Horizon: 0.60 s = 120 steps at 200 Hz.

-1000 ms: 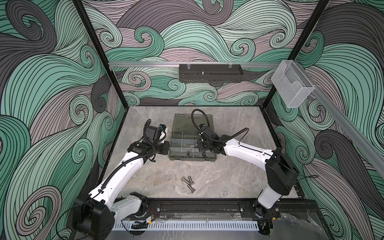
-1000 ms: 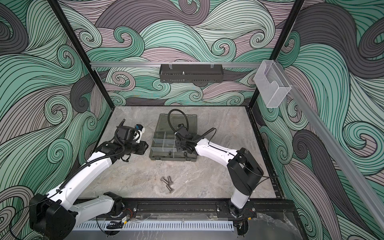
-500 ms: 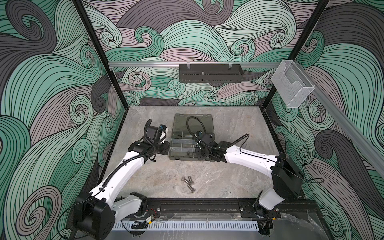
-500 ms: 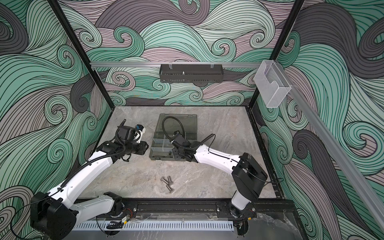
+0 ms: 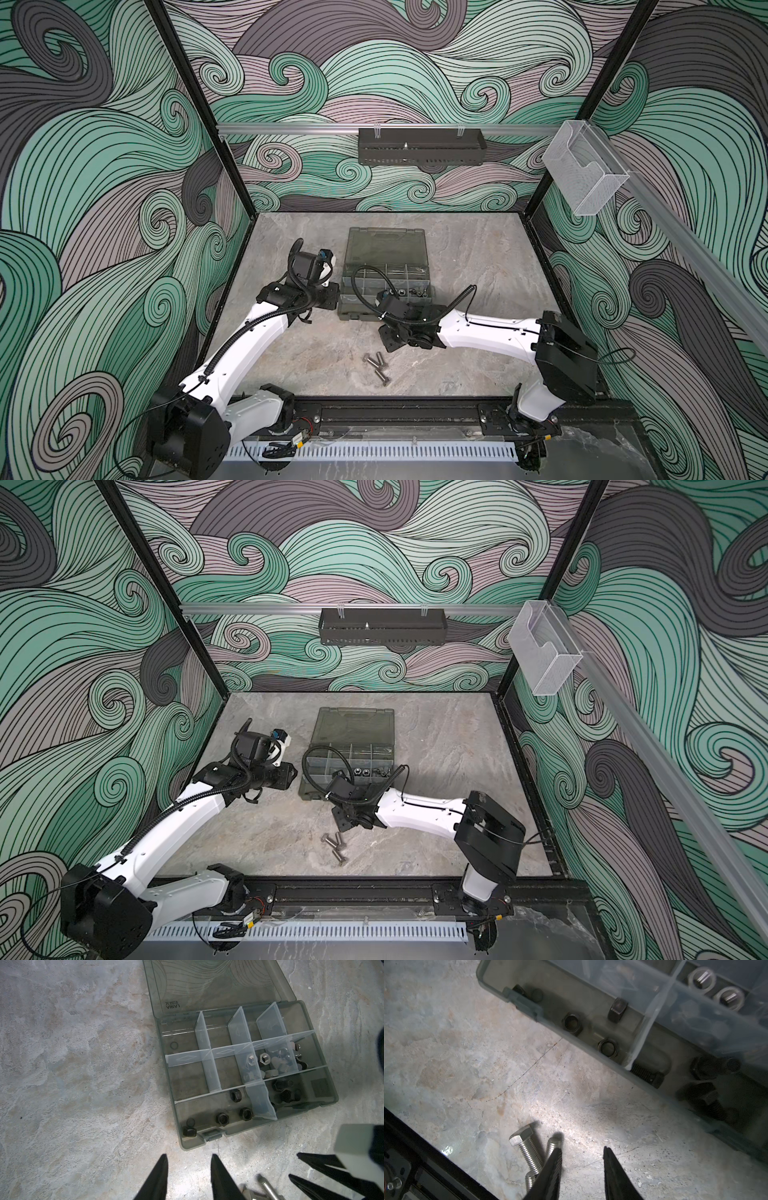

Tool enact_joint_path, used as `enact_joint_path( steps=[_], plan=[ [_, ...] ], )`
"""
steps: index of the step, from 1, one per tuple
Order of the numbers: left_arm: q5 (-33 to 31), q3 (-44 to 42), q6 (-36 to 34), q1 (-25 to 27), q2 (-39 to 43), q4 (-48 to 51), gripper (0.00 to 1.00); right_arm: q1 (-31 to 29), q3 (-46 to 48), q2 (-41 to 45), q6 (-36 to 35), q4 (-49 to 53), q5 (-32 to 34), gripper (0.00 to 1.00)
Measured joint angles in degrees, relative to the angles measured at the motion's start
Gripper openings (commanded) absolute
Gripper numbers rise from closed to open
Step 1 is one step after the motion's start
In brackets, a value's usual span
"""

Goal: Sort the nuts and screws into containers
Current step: 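Lower the right gripper onto a silver hex bolt near the table edge and close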

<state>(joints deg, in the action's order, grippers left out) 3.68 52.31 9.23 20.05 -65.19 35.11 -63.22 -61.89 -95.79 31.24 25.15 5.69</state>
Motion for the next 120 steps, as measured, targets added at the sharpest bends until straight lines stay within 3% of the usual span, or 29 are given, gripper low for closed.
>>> enact_joint_path(
  steps=[120],
  plan=[
    [0.0,0.0,0.0,0.0,0.0,0.0,0.38,-3.1,-5.1,-8.3,0.9,3.6,-3.6,0.36]
  ],
)
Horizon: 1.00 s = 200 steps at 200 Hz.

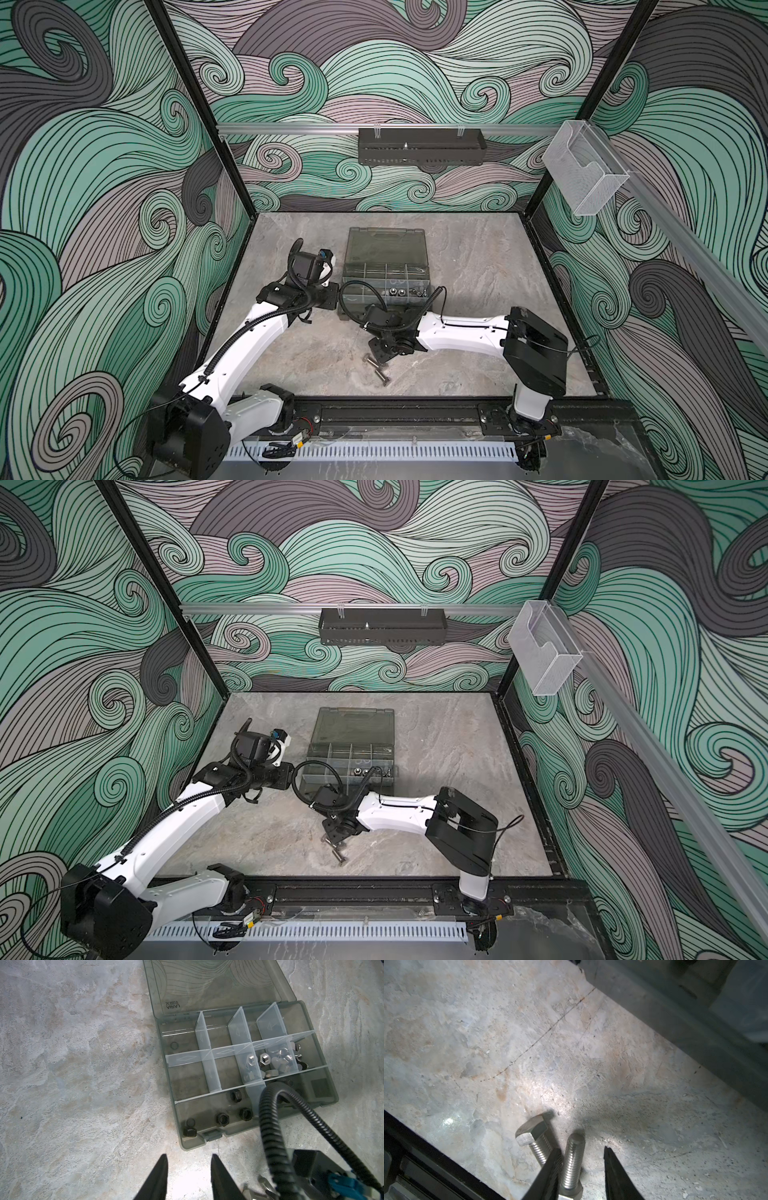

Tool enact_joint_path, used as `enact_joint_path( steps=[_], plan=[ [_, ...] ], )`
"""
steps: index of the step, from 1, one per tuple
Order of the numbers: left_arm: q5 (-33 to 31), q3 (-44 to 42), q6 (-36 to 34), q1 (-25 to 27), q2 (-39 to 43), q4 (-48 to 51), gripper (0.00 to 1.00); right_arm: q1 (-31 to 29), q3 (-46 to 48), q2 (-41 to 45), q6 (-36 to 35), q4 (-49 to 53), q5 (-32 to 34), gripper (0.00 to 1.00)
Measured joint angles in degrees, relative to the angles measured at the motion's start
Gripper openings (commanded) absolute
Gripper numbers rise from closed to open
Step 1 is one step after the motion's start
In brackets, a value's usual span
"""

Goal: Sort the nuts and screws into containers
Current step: 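Lower the right gripper onto a silver hex bolt near the table edge and close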

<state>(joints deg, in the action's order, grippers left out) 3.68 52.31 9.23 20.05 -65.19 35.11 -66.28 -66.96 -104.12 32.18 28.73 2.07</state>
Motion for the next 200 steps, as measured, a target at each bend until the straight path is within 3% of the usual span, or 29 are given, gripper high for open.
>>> enact_joint_path(
  steps=[83,200],
  plan=[
    [0.0,0.0,0.0,0.0,0.0,0.0,0.38,-0.7,-1.0,-2.9,1.9,1.9,-1.3,0.34],
    [0.0,0.0,0.0,0.0,0.0,0.0,0.39,-1.0,-3.1,-5.3,3.7,3.5,-1.0,0.17]
  ],
)
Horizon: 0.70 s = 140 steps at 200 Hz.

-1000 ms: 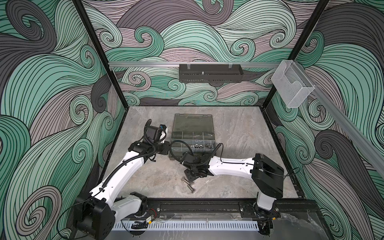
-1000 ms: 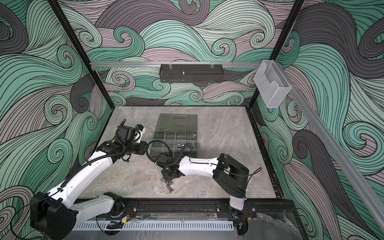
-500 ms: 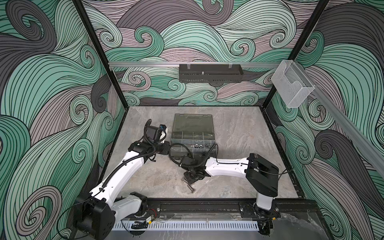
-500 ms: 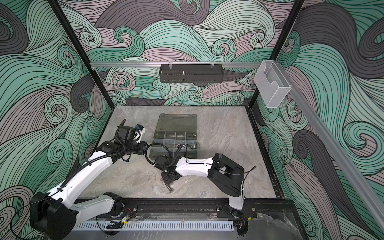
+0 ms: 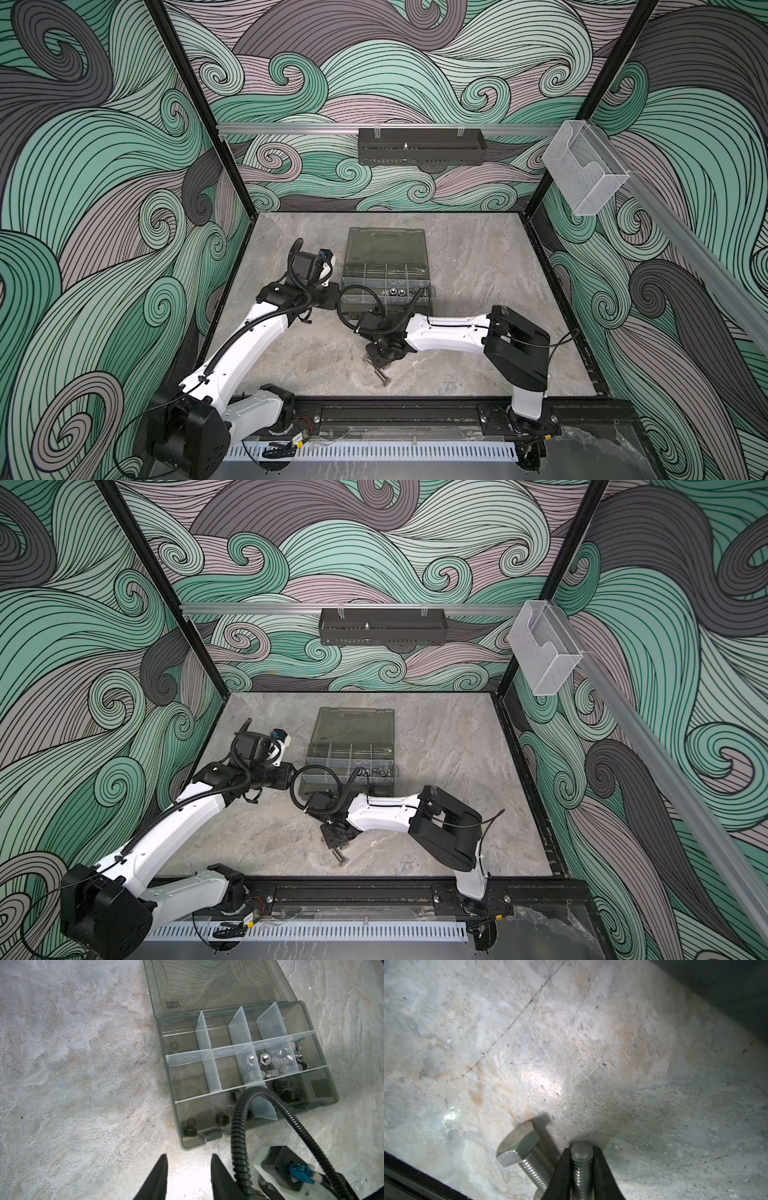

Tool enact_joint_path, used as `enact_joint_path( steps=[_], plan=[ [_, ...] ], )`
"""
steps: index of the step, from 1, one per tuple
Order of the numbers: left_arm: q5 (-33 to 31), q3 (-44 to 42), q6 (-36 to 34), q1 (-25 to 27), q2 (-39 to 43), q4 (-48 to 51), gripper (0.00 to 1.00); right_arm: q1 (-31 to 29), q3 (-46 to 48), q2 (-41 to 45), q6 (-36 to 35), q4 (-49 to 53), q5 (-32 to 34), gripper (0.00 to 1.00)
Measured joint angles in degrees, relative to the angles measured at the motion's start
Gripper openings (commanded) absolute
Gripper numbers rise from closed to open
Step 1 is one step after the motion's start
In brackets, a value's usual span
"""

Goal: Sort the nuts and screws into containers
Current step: 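Carry the bolt with the right gripper into a box compartment and open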

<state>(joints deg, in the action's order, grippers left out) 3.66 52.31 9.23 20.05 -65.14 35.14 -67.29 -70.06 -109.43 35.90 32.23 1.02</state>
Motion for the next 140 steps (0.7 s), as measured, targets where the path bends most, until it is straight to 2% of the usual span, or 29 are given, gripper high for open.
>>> enact_joint_path(
  steps=[77,107,140],
  plan=[
    [0.0,0.0,0.0,0.0,0.0,0.0,0.39,0.8,0.0,0.4,-1.6,0.4,0.5,0.15],
    [0.0,0.0,0.0,0.0,0.2,0.0,0.39,4.9,-2.1,2.1,-5.2,2.1,0.6,0.16],
    [0.0,0.0,0.0,0.0,0.5,0.0,0.38,11.1,-10.7,2.3,-10.4,2.8,1.0,0.16]
  ],
)
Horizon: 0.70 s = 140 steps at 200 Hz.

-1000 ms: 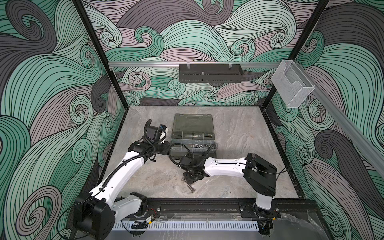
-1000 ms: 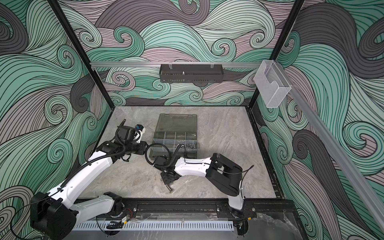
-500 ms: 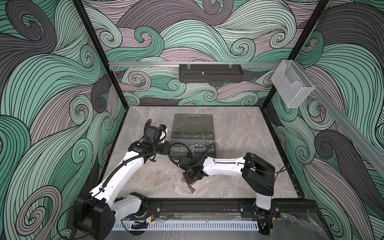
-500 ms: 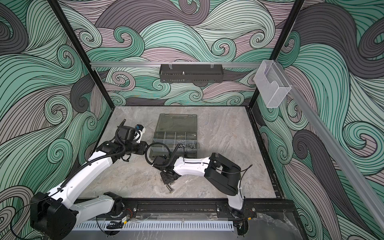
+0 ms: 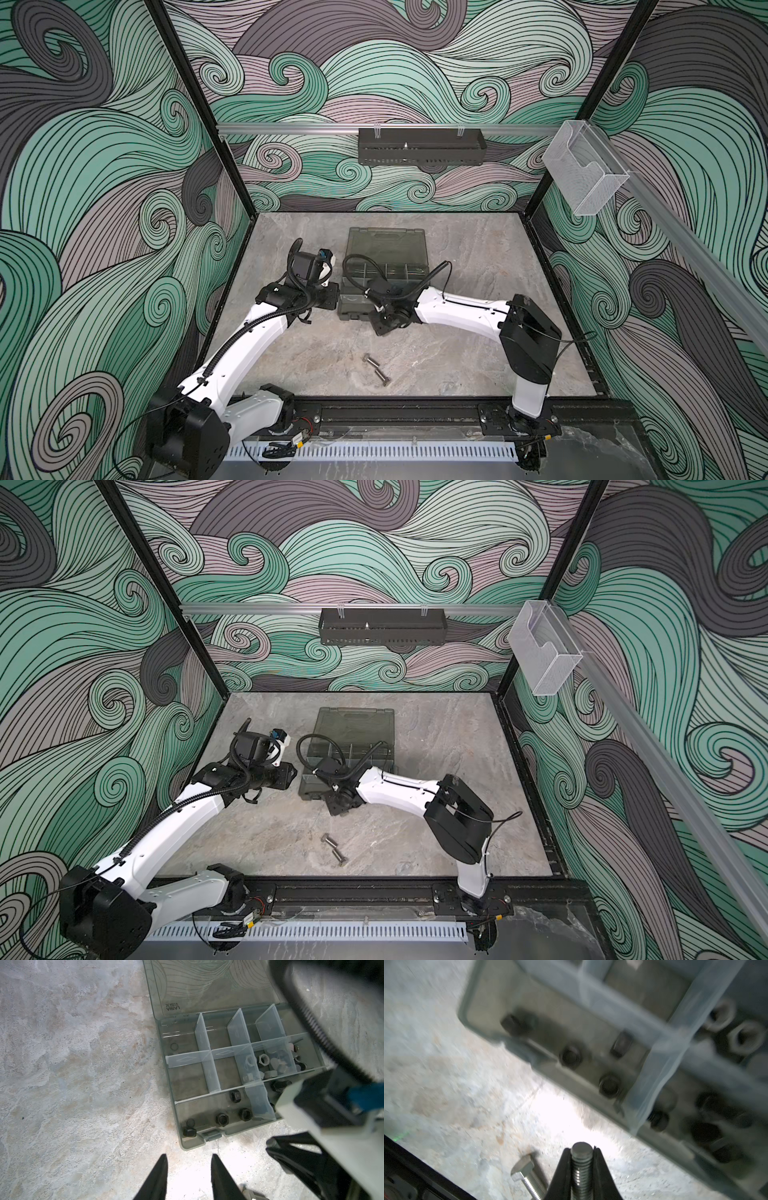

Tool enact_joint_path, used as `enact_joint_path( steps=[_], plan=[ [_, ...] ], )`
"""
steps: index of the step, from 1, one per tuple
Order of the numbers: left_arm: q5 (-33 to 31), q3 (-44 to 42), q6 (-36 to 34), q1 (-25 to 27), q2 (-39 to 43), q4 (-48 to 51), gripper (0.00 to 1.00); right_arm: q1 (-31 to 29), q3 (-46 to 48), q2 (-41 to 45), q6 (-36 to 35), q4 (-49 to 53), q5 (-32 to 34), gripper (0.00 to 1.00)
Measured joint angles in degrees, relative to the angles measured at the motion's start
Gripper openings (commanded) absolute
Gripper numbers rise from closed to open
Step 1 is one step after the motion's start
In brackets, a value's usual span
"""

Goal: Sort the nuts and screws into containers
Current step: 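Carry the bolt with the right gripper into a box compartment and open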

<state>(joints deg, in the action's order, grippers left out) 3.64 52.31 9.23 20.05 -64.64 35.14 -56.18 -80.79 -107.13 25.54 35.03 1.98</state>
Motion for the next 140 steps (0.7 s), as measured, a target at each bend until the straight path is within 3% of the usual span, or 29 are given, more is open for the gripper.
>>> enact_joint_path(
  steps=[36,77,140],
  plan=[
    [0.0,0.0,0.0,0.0,0.0,0.0,0.39,5.1,-10.1,-1.3,-5.5,-0.1,1.5,0.16],
    [0.0,0.0,0.0,0.0,0.0,0.0,0.38,8.4,-20.7,-9.4,-10.6,-0.5,2.9,0.17],
    [0.0,0.0,0.0,0.0,0.0,0.0,0.39,9.0,-23.8,-17.3,-13.2,0.3,3.7,0.20]
  ],
)
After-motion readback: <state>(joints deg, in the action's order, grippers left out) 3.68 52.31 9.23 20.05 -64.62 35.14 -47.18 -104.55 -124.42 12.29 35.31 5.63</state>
